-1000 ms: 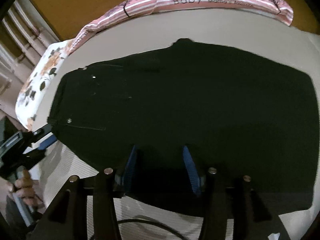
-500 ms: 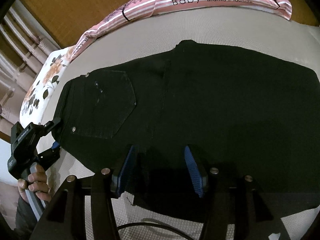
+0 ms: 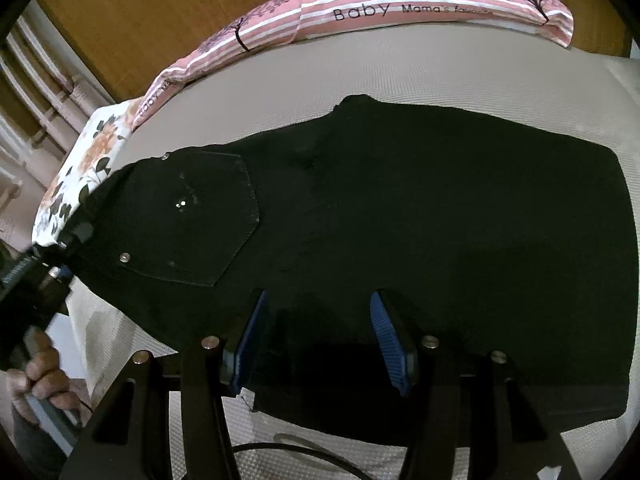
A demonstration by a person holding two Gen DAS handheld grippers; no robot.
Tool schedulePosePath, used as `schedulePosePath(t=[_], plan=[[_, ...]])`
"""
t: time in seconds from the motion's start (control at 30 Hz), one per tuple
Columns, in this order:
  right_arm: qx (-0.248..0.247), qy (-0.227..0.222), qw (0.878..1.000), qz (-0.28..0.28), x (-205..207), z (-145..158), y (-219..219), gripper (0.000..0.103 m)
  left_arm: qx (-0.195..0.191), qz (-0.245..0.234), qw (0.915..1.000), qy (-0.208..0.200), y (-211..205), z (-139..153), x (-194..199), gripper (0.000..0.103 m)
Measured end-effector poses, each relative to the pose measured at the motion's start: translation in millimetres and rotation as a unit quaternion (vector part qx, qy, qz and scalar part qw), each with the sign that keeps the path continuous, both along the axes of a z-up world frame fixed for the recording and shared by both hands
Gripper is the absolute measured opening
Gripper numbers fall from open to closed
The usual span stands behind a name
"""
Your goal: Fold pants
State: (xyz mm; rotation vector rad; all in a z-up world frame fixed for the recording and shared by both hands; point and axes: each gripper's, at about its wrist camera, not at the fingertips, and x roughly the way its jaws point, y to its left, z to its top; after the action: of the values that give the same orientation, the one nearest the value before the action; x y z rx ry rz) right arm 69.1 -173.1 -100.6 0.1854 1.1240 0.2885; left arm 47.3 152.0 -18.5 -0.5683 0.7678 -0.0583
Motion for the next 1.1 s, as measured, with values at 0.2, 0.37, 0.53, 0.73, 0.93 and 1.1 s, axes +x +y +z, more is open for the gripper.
schedulePosePath(t=[0.2, 0.37, 0.53, 0.73, 0.93, 1.1], plan=[[0.013, -0.011, 1.0, -0.013, -5, 6, -20, 0.051, 0.04, -0.048, 0.9975, -0.032, -48, 38, 21, 0.024], [0.03, -0.019, 0.999, -0.037, -13, 13, -51, 0.051, 0.062, -0.113, 0.9897, -0.062, -104, 65, 32, 0.024], [0.031, -0.031, 0.997, -0.071, -22, 22, -97, 0.051, 0.074, -0.193, 0.9755, -0.075, -177, 75, 38, 0.024], [0.056, -0.047, 0.99, -0.118, -35, 33, -159, 0.052, 0.05, -0.284, 0.9548, -0.072, -253, 71, 39, 0.024], [0.085, -0.05, 0.98, -0.173, -40, 30, -214, 0.053, 0.057, -0.35, 0.9347, -0.012, -317, 25, 40, 0.024], [0.132, -0.047, 0.973, -0.184, -38, 20, -236, 0.053, 0.125, -0.398, 0.9087, 0.003, -353, -10, 27, 0.025]])
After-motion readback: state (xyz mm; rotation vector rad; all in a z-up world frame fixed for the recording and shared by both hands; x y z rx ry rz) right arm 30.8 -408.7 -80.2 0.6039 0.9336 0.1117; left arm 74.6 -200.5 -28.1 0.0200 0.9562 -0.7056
